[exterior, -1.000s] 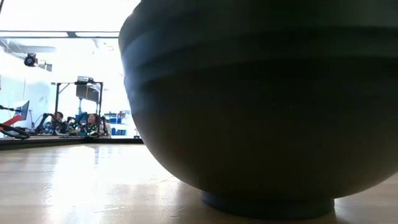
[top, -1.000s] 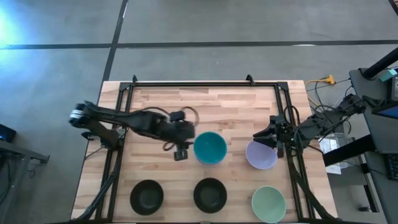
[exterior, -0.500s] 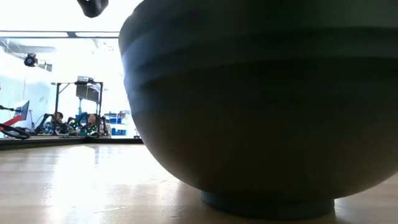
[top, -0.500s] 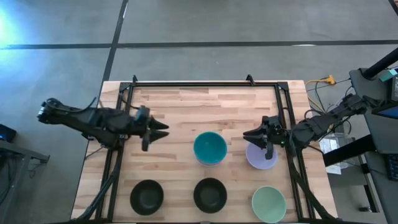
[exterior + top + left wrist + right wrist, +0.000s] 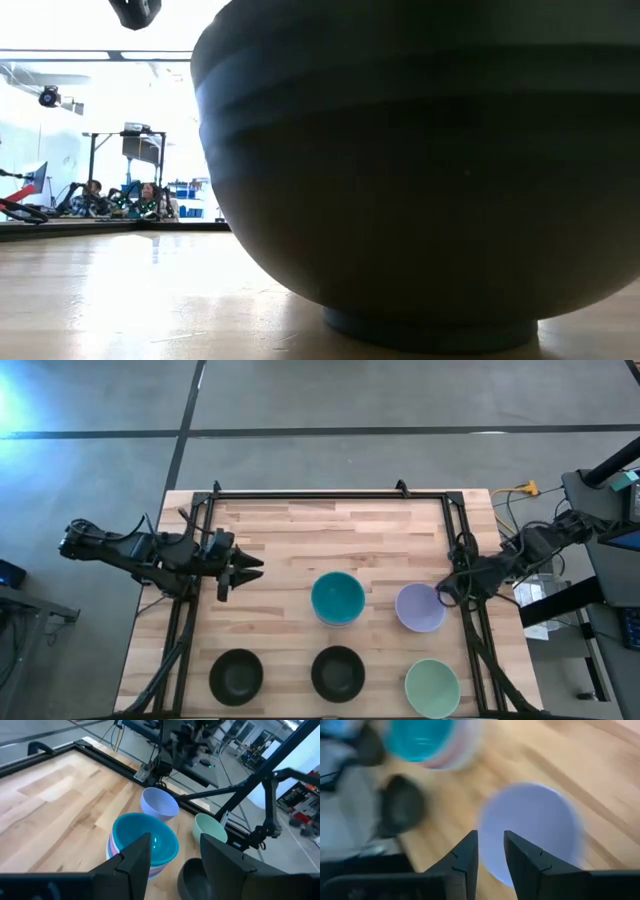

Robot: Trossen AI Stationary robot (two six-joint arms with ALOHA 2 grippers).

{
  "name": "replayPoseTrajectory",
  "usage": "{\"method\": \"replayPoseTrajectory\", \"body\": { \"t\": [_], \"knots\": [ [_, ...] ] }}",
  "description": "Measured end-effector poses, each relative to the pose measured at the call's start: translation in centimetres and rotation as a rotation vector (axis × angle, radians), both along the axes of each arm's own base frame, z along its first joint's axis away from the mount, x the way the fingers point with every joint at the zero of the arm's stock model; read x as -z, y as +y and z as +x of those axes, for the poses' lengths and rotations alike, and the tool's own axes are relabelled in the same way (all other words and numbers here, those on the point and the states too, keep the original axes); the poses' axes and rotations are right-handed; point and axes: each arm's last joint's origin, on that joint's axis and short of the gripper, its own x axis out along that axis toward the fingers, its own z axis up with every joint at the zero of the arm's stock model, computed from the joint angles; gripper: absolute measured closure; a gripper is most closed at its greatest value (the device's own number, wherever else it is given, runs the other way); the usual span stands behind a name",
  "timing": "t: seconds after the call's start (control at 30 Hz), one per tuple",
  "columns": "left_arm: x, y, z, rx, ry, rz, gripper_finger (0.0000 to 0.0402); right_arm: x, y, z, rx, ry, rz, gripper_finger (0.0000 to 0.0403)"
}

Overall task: Nest bowls inside each other
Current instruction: Stack the purple bowl on top of the blue bowl

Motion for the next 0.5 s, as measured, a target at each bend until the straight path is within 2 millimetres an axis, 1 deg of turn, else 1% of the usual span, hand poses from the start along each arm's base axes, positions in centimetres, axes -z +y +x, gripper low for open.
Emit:
{"method": "replayPoseTrajectory", "body": {
  "t": [0.07,0.17,0.27,0.37,0.5],
  "knots": [
    [0.2,-0.2,0.3,0.007,0.012,0.003,0.0247,-0.7,-0.4,-0.6,0.079,0.087,-0.017,0.0314],
    [0.5,-0.4,0.9,0.01,0.038,0.015,0.0247,-2.2,-0.7,-0.7,0.129,0.071,-0.072,0.0314],
    [1.0,-0.6,1.7,0.011,0.071,0.025,0.0247,-3.1,-0.7,-0.5,0.127,0.069,-0.135,0.0314],
    [1.5,-0.7,2.4,0.011,0.102,0.033,0.0247,-3.2,-0.6,-0.2,0.096,0.135,-0.178,0.0314],
    [2.0,-1.0,3.4,0.016,0.122,0.038,0.0247,-2.3,-0.1,0.8,0.02,0.253,-0.205,0.0314]
  ]
}}
